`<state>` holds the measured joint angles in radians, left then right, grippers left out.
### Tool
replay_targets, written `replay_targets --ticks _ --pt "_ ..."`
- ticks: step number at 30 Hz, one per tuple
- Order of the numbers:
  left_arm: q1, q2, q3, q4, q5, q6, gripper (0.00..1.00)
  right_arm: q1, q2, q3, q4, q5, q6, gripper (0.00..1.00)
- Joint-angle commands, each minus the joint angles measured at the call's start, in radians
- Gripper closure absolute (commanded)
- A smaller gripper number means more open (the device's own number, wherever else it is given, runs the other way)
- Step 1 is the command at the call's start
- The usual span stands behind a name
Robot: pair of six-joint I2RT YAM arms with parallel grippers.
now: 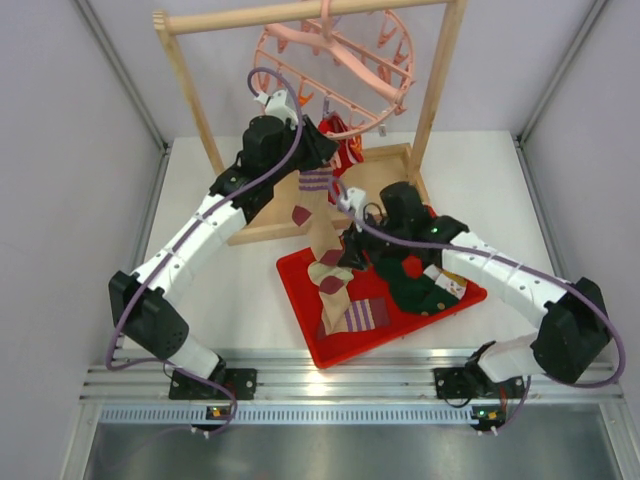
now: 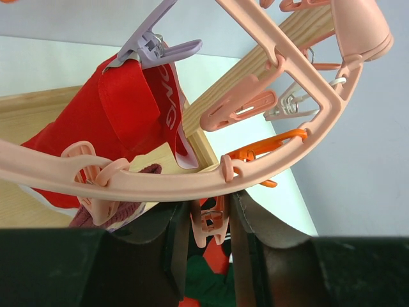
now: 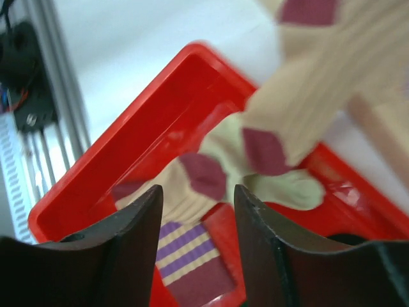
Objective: Clip the socks to the hanger
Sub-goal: Pick up the sock from the bin.
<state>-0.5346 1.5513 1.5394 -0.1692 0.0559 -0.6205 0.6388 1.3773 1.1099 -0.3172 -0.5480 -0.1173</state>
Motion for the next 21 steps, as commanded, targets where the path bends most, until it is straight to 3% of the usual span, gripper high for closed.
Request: replay_targets --ticks 1,5,9,14,21 --pt "0.008 -0.04 -0.013 0.048 0.028 0.001 1.0 0.126 -0.011 -0.035 -0.117 0.065 -0.136 0.53" --pt "0.01 -0.042 -0.015 0.051 0.027 -0.002 1.0 0.206 0.023 -0.074 -0.069 0.192 -0.079 0.49" --pt "0.012 -0.043 -0.012 0.046 0.021 0.001 1.0 0.229 0.039 -0.117 -0.057 0.157 -0.024 0.48" --pt "0.013 -0.05 -0.018 0.043 0.022 0.002 1.0 0.254 -0.003 -0.206 -0.128 0.166 -0.184 0.51" --pt "0.015 -0.048 -0.022 0.054 0.028 -0.002 1.0 0.251 -0.061 -0.314 -0.175 0.236 -0.24 0.47"
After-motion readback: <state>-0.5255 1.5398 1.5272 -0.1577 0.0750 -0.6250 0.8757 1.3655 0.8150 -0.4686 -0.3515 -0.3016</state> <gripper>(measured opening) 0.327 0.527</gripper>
